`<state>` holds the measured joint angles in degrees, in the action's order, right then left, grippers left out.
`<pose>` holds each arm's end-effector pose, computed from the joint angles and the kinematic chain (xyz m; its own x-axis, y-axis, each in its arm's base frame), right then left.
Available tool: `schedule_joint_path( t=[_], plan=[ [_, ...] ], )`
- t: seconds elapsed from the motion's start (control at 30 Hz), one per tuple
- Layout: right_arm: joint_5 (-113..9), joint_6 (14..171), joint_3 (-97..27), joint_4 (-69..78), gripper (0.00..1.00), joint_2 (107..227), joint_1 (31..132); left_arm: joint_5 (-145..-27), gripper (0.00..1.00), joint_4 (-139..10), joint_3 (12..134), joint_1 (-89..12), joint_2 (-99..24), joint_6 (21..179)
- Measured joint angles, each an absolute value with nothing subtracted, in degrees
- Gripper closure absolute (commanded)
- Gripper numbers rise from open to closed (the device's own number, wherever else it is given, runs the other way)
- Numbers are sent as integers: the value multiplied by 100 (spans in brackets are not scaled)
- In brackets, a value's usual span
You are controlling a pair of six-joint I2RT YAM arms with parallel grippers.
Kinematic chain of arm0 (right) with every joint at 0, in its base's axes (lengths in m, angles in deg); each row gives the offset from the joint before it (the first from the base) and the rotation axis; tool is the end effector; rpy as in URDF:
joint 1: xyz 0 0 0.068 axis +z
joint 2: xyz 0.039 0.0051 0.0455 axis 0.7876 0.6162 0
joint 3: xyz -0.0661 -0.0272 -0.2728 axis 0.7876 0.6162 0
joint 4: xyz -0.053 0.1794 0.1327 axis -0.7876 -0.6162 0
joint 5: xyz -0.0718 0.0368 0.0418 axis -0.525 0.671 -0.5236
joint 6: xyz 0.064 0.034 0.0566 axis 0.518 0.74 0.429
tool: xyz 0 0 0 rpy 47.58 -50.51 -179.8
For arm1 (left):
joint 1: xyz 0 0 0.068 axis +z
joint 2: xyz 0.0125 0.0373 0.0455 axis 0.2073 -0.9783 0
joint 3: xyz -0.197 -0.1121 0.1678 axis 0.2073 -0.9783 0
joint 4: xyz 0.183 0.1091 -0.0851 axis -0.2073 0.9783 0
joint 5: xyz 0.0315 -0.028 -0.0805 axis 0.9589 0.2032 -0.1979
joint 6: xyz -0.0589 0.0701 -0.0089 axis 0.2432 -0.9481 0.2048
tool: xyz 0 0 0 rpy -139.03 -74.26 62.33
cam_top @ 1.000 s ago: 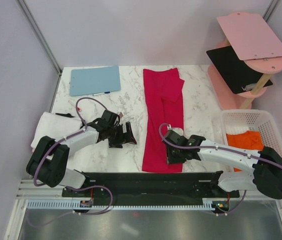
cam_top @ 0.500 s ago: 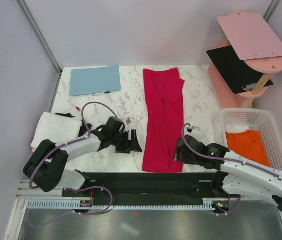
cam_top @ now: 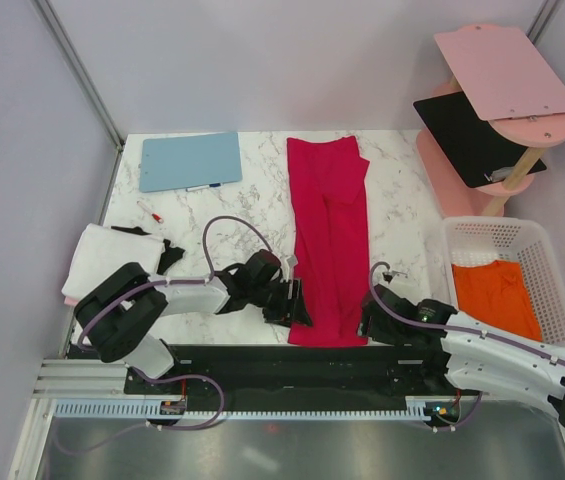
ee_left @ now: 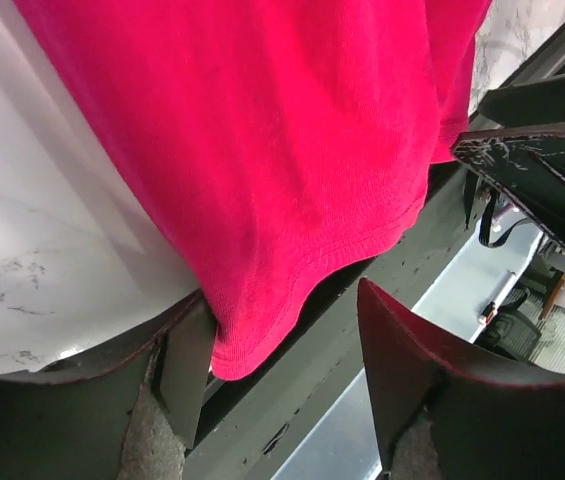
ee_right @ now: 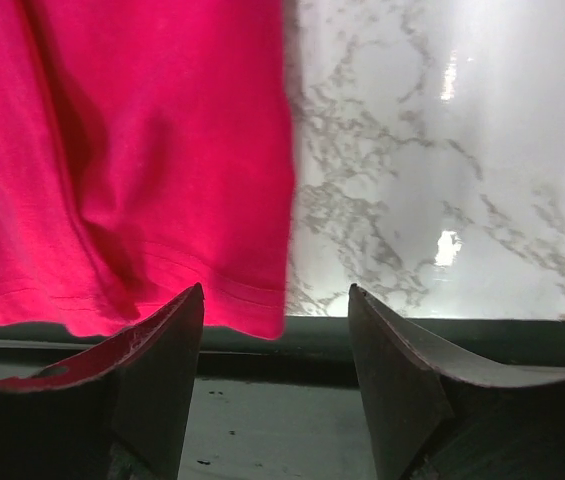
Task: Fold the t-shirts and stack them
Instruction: Grab the bottom of the folded rectangular tshirt with both arms, then fold the folded rectangular tshirt in 1/3 of the way
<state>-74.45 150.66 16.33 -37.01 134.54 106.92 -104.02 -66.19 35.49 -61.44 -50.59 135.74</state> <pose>0.0847 0.0842 0.1465 -0.8876 0.2583 -0.3813 0.1630 0.9505 0.2645 0.1540 -0.2361 0.1381 -0.9735 0.1290 -0.1887 0.2253 0.6803 -0.6975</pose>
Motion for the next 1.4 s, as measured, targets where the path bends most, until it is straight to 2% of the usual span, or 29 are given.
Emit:
schedule_joint_path(
  t=[0.07,0.1,0.17,0.2,0.27,0.3,0.5,0.77,1.03,1.4],
  plan=[
    [-7351,15066,1698,-3506,36,13482,10690,-10392,42,-6619,3549,-6172,-5063,13618],
    [-7302,15066,1731,-3397,41,13563,10690,-10363,53,-6608,3544,-6181,-5061,13627],
    [-7178,15046,1742,-3137,56,13791,10687,-10302,72,-6555,3509,-6185,-5059,13644],
    [-7093,15022,1740,-2962,72,13926,10685,-10249,89,-6507,3466,-6192,-5059,13660],
    [-6946,14970,1720,-2669,91,14166,10685,-10193,98,-6374,3363,-6198,-5026,13688],
    [-6850,14967,1703,-2558,100,14291,10685,-10193,98,-6333,3321,-6205,-5011,13716],
    [-6712,14904,1701,-2479,100,14354,10685,-10206,98,-6140,3293,-6266,-4897,13714],
    [-6898,14790,1347,-3023,100,13758,10685,-9933,98,-5386,3536,-6365,-4530,13688],
    [-7650,14386,606,-3220,100,13710,10685,-9275,98,-4379,4764,-6279,-4230,13430],
    [-8996,13284,-505,-3063,100,14617,10237,-9137,98,-3987,6025,-5436,-5041,12938]
  ],
)
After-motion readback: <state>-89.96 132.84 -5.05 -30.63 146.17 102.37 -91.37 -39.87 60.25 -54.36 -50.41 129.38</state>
